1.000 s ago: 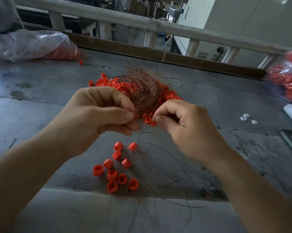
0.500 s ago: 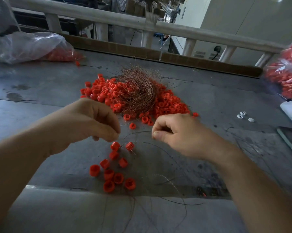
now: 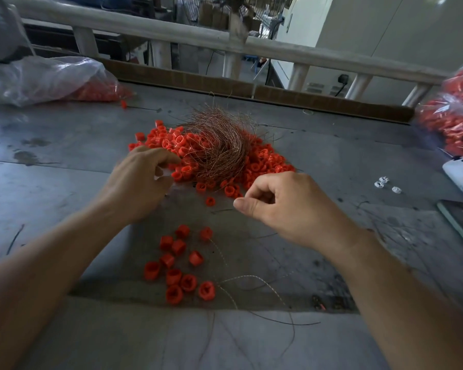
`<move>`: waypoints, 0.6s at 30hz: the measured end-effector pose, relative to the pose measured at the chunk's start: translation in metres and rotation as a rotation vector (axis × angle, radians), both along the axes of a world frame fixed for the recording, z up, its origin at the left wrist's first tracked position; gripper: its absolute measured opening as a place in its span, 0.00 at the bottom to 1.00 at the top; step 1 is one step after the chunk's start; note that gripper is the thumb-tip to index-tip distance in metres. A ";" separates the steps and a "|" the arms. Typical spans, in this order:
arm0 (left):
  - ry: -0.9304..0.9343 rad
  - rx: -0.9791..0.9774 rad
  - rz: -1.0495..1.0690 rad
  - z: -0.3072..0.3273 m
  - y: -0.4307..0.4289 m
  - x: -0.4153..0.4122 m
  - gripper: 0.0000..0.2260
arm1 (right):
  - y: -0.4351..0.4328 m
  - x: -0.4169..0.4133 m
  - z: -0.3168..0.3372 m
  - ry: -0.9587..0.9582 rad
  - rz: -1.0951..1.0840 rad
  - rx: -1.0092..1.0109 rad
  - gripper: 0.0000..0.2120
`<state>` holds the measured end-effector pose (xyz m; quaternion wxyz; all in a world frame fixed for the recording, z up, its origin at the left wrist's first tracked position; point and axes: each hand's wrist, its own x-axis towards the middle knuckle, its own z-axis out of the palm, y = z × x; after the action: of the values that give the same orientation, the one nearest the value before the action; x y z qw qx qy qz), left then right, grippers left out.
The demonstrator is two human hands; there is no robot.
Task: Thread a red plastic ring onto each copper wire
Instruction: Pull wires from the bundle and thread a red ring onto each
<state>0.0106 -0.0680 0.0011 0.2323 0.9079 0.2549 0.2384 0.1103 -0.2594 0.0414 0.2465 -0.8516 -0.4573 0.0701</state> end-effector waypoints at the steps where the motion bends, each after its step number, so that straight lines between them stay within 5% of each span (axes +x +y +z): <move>1: 0.040 0.010 -0.011 -0.002 0.002 0.002 0.16 | 0.000 0.000 -0.001 -0.016 -0.001 -0.001 0.11; 9: 0.053 0.101 -0.034 -0.006 0.006 0.009 0.09 | 0.008 0.000 -0.013 -0.459 -0.064 0.013 0.09; 18: 0.002 0.090 0.011 -0.007 0.008 0.006 0.08 | 0.028 -0.001 -0.031 -0.417 0.147 -0.005 0.17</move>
<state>0.0165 -0.0603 -0.0056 0.1898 0.9162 0.2491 0.2499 0.1091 -0.2311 0.0103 0.1387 -0.8127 -0.5589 -0.0886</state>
